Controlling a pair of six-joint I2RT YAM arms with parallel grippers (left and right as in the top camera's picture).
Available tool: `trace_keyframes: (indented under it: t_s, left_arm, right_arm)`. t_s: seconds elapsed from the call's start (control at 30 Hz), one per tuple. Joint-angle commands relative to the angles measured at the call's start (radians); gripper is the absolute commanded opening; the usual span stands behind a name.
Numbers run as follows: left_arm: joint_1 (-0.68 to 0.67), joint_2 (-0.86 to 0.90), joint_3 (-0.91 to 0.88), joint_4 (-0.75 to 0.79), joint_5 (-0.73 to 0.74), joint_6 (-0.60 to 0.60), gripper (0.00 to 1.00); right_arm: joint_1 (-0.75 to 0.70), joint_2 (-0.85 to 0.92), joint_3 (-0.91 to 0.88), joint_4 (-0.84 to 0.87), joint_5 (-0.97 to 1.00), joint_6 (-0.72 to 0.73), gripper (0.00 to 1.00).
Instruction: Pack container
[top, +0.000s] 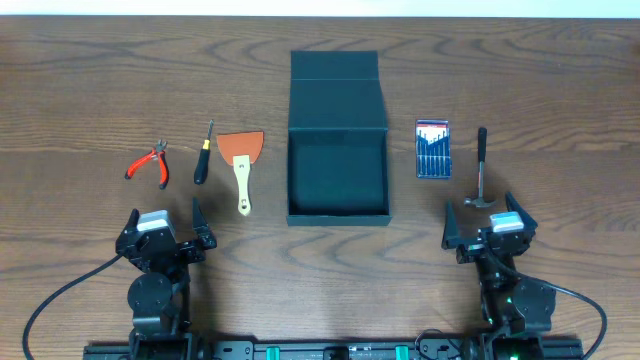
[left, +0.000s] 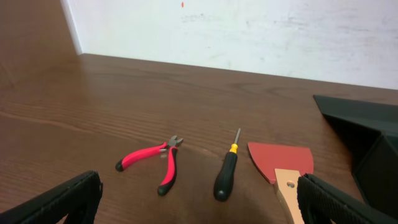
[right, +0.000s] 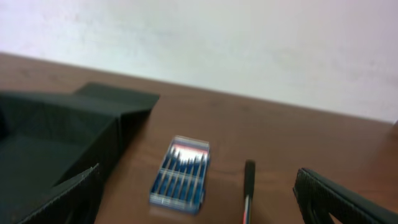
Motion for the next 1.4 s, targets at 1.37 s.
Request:
trace_keyframes:
  t_s: [1.37]
  left_arm:
    - [0.003,-0.006,-0.018,-0.043,-0.011,0.013,0.98]
  right_arm:
    - [-0.001,1.781,1.794,-1.134,-0.052,0.075,0.99]
